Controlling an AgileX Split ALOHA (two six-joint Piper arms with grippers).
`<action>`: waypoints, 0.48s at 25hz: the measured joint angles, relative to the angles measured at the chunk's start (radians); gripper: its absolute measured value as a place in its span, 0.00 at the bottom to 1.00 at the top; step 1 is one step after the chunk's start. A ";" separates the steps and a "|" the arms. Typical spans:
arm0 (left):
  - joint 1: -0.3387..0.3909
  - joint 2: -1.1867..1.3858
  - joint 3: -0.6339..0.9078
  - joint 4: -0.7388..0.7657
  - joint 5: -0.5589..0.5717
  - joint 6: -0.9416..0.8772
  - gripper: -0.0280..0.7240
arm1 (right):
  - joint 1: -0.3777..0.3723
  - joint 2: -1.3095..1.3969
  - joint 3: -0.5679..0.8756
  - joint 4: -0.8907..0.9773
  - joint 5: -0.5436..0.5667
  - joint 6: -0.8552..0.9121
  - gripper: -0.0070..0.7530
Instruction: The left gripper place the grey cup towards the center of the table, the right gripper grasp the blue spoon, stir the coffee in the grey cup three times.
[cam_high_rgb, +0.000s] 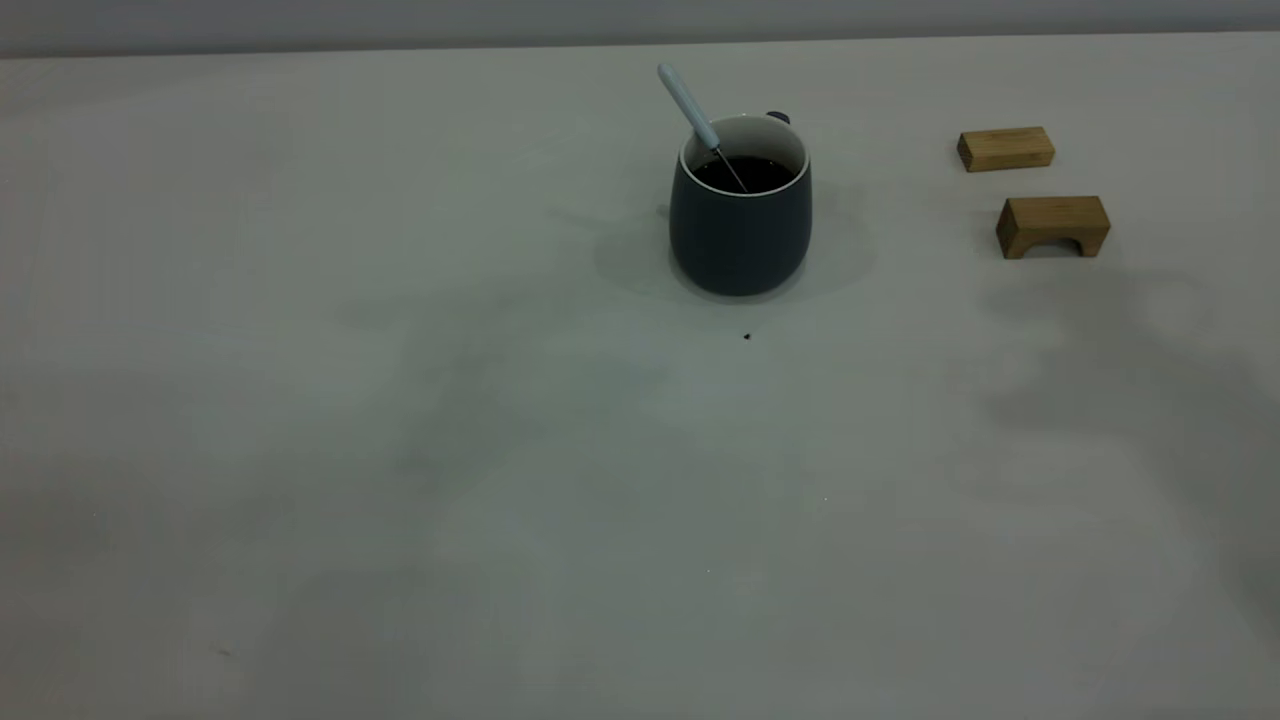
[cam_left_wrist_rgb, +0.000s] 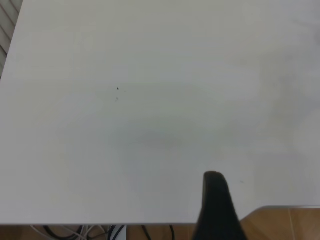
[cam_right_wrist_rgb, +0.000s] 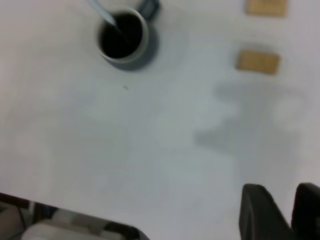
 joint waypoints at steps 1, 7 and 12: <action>0.000 0.000 0.000 0.000 0.000 0.000 0.82 | 0.000 -0.019 0.031 -0.010 0.000 0.004 0.27; 0.000 0.000 0.000 0.000 0.000 0.000 0.82 | 0.000 -0.250 0.233 -0.034 0.000 0.009 0.28; 0.000 0.000 0.000 0.000 0.000 0.000 0.82 | 0.000 -0.580 0.410 -0.063 0.000 0.002 0.29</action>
